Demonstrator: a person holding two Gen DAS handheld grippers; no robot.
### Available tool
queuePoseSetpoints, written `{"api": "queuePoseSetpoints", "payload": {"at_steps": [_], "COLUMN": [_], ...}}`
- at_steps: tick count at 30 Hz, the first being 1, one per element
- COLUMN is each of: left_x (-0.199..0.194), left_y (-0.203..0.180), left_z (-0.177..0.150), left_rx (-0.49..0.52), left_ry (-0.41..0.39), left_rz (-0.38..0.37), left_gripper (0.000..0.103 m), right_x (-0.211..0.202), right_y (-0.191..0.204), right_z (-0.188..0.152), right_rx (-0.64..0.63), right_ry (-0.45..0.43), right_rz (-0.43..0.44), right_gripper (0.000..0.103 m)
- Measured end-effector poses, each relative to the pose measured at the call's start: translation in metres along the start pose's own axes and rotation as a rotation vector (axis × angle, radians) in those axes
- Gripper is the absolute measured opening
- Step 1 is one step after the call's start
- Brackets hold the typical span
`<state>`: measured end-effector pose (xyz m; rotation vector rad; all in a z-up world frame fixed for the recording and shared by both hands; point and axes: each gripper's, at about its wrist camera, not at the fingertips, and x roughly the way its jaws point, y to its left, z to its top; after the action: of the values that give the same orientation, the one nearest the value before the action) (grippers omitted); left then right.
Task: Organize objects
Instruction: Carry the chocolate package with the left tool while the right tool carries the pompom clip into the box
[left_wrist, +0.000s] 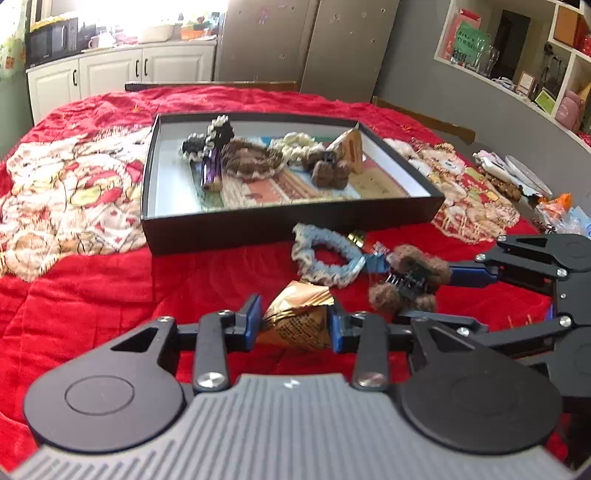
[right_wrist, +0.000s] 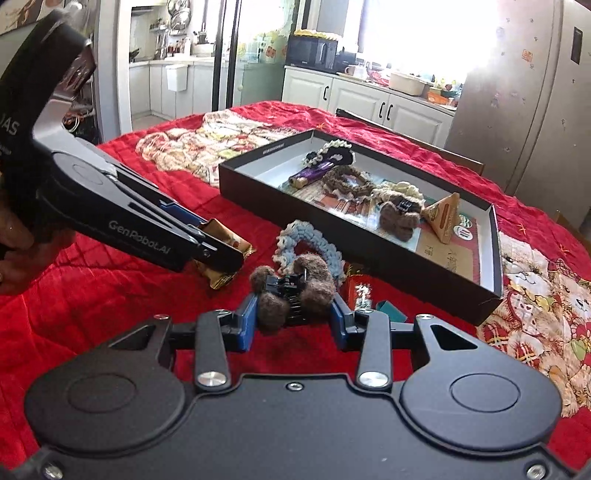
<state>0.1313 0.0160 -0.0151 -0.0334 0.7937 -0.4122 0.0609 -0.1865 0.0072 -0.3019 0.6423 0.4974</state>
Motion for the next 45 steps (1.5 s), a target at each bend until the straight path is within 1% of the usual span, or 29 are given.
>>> {"api": "queuePoseSetpoints", "payload": {"at_steps": [4,7,12,20,29,32,41,45], "left_x": [-0.006,-0.008,-0.011,0.003,0.039,0.053,0.087,0.097], "left_y": [-0.003,-0.003,-0.005,-0.002,0.009,0.013,0.019,0.020], "left_z": [0.008,0.016,0.036,0.069,0.095,0.101,0.114,0.117], "left_rx": [0.006,0.009,0.019,0.001,-0.033,-0.045,-0.075,-0.068], "left_ry": [-0.027,-0.046,-0.098,-0.135,-0.128,-0.124,-0.101,-0.097], "left_rz": [-0.004,-0.009,0.004,0.012,0.070,0.092,0.134,0.160], "left_gripper": [0.040,0.040,0.040,0.040,0.040,0.040,0.040,0.040], "right_x": [-0.007,-0.011,-0.017,-0.010,0.027,0.040,0.075,0.084], "right_y": [-0.008,-0.016,-0.036,-0.071,-0.113,-0.127,-0.154,-0.160], "right_z": [0.006,0.011,0.021,0.040,0.057,0.059,0.047,0.042], "right_rx": [0.021,0.029,0.073,0.137,0.219,0.277,0.382,0.402], "right_ry": [-0.025,-0.041,-0.070,-0.092,-0.070,-0.066,-0.030,-0.014], "right_rz": [0.001,-0.022,-0.053,-0.114,-0.192,-0.192,-0.209,-0.215], "right_gripper": [0.038,0.038,0.038,0.038,0.038,0.038,0.038,0.038]}}
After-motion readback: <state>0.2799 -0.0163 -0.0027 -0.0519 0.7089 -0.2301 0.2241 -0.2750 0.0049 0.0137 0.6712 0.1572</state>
